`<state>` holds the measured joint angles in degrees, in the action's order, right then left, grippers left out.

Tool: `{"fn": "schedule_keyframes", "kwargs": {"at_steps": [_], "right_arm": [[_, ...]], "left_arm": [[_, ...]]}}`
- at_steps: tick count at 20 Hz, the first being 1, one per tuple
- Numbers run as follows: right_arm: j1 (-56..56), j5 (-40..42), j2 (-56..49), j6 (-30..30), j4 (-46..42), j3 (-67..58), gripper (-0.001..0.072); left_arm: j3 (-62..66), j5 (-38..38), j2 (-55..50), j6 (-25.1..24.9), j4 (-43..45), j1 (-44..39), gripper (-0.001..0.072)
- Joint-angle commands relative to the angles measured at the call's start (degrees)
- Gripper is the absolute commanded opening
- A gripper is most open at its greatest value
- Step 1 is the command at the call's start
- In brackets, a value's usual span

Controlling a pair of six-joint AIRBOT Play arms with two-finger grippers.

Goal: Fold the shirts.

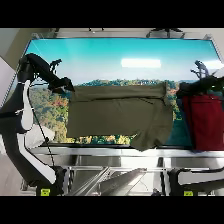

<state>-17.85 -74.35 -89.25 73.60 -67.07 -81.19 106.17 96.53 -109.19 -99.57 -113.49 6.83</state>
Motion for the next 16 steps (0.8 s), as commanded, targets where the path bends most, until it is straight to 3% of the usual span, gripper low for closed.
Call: {"fn": "schedule_keyframes", "kwargs": {"at_steps": [1, 5, 7, 13, 14, 16], "right_arm": [[-3.78, -5.2, 9.6, 1.42, -0.26, 11.41, 0.0252], [-8.17, -1.92, 20.98, 6.73, -0.2, 29.88, 0.0258], [-9.18, 1.07, 23.76, 6.75, 0.04, 38.23, 0.0391], [-9.27, 2.84, 22.82, 2.8, 10.29, 46.25, 0.0383], [-9.25, 2.23, 22.82, 2.82, 10.43, 46.58, 0.0383], [-9.09, 1.38, 23.04, 2.95, 11.37, 48.59, 0.0383]], "left_arm": [[-16.33, -0.85, 9.33, 0.04, 0.09, 0.55, 0.0695], [-42.07, -12.09, 20.65, -2.43, 4.11, 0.87, 0.0695], [-52.11, -17.05, 23.91, -3.08, 4.13, 1.64, 0.0695], [-62.9, -27.85, 26.18, -7.45, 2.29, 3.43, 0.0695], [-62.86, -29.35, 26.18, -8.61, -0.35, 3.43, 0.0666], [-62.86, -30.62, 26.18, -14.47, -8.72, 3.43, 0.0432]]}}
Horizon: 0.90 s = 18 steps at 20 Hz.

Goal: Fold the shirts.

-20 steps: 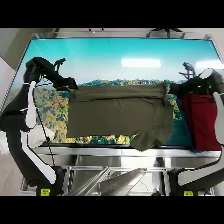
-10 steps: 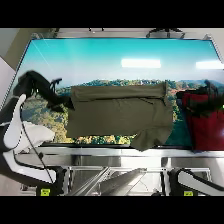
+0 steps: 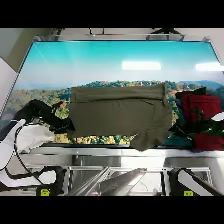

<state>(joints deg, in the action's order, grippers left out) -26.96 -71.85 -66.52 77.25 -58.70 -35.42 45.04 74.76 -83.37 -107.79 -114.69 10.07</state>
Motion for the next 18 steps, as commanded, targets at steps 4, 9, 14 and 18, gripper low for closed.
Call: {"fn": "schedule_keyframes", "kwargs": {"at_steps": [4, 9, 14, 18], "right_arm": [[0.04, -1.01, 0.48, -0.9, 4.79, 9.51, 0.0383], [0.07, 0.66, 0.44, -10.6, 17.92, 11.67, 0.023], [-0.61, -6.1, 2.64, -14.32, 28.52, 10.21, 0.0017], [-4.59, -6.23, 8.66, -13.51, 28.57, 4.26, 0.0017]], "left_arm": [[-1.73, -7.43, 0.37, -10.36, -12.5, -0.61, 0.002], [-1.75, -7.23, 0.37, -8.83, -12.55, -0.61, 0.0019], [0.28, 0.46, 0.39, -8.41, -12.41, 1.79, 0.002], [5.79, 8.52, 2.21, -5.7, -12.5, 8.09, 0.0019]]}}
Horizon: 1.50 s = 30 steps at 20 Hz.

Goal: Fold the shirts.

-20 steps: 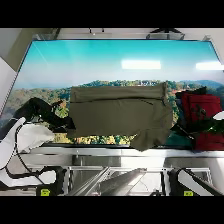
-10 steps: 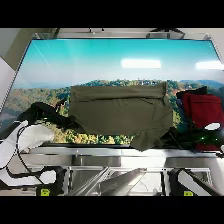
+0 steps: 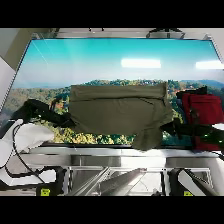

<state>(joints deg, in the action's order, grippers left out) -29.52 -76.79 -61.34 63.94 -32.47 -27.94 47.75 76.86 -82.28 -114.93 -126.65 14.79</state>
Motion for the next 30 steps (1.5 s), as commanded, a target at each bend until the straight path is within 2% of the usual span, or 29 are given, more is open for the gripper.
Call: {"fn": "schedule_keyframes", "kwargs": {"at_steps": [1, 5, 9, 13, 16, 20, 24, 25, 26, 27, 28, 30], "right_arm": [[-2.03, -1.29, 4.39, -0.11, 2.34, -4.55, 0.0017], [-1.79, 0.85, 4.2, -0.2, 6.82, -11.98, 0.0017], [0.59, 4.98, -2.91, -1.22, 8.55, -23.71, 0.0017], [9.88, 13.9, -14.99, -7.28, 8.52, -34.58, 0.0017], [15.04, 19.63, -25.59, -10.97, 8.5, -41.03, 0.0017], [17.59, 20.68, -37.97, -11.5, 8.37, -44.76, 0.0017], [17.53, 21.75, -43.08, -11.72, 2.91, -44.76, 0.0018], [17.55, 21.53, -43.21, -13.33, 2.23, -44.76, 0.0019], [17.53, 20.81, -42.97, -13.88, 2.25, -45.03, 0.0028], [17.27, 19.39, -42.36, -14.91, 2.19, -45.88, 0.0028], [16.68, 18.08, -41.31, -15.54, 1.31, -47.15, 0.0028], [15.23, 18.1, -38.77, -14.05, -4.7, -49.81, 0.0032]], "left_arm": [[4.46, 7.67, 1.64, 1.66, -0.59, 3.91, 0.0019], [13.77, 10.1, 2.36, 2.91, -0.94, 3.96, 0.0019], [26.03, 7.06, 0.28, 4.46, -0.96, 3.34, 0.0019], [35.47, 6.86, -9.16, 4.42, -0.59, -0.66, 0.002], [42.82, 6.64, -18.43, 4.42, 2.75, -3.13, 0.002], [51.89, 7.13, -29.62, 4.44, 4.04, -4.11, 0.002], [60.04, 9.81, -37.64, 4.96, 4.11, -4.39, 0.0021], [61.51, 11.23, -38.88, 5.53, 4.11, -4.39, 0.0022], [62.82, 12.83, -39.87, 6.01, 4.13, -4.39, 0.02], [64.35, 14.05, -40.44, 7.06, 4.13, -4.39, 0.0564], [66.01, 14.49, -40.61, 8.13, 4.2, -4.37, 0.0666], [70.66, 14.4, -40.54, 11.23, 7.41, -3.67, 0.0666]]}}
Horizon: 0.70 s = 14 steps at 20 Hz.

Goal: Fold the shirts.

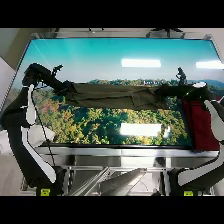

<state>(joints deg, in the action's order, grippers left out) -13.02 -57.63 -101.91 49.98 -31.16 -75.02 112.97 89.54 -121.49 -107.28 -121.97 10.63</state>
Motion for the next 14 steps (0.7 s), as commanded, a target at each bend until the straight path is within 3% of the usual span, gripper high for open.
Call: {"fn": "schedule_keyframes", "kwargs": {"at_steps": [1, 2, 3, 5, 6, 7, 14], "right_arm": [[-2.16, -1.16, 2.78, 2.14, -9.49, -3.72, 0.0178], [-3.06, -1.36, 3.67, 4.2, -12.46, -4.04, 0.0435], [-3.58, -2.29, 4.11, 5.81, -13.99, -4.04, 0.0522], [-4.15, -6.51, 3.69, 7.32, -14.32, -4.02, 0.0538], [-3.93, -7.91, 3.02, 7.87, -14.32, -4.02, 0.0666], [-3.76, -8.46, 2.08, 9.11, -14.29, -4.02, 0.0712], [-1.55, -9.38, -6.38, 10.86, -10.16, -4.04, 0.0708]], "left_arm": [[7.56, 1.9, -1.11, 5.64, 5.57, 0.74, 0.0667], [8.22, 2.01, -0.31, 7.23, 7.15, 1.36, 0.0667], [7.06, 1.64, 1.33, 8.13, 6.99, 1.97, 0.0666], [2.21, -0.76, 5.79, 8.15, 6.45, 2.51, 0.0666], [0.31, -2.01, 7.72, 8.13, 6.4, 2.51, 0.0666], [-1.09, -2.78, 9.4, 8.13, 6.27, 2.4, 0.0666], [-2.78, -2.58, 12.15, 7.67, 6.27, -6.47, 0.0665]]}}
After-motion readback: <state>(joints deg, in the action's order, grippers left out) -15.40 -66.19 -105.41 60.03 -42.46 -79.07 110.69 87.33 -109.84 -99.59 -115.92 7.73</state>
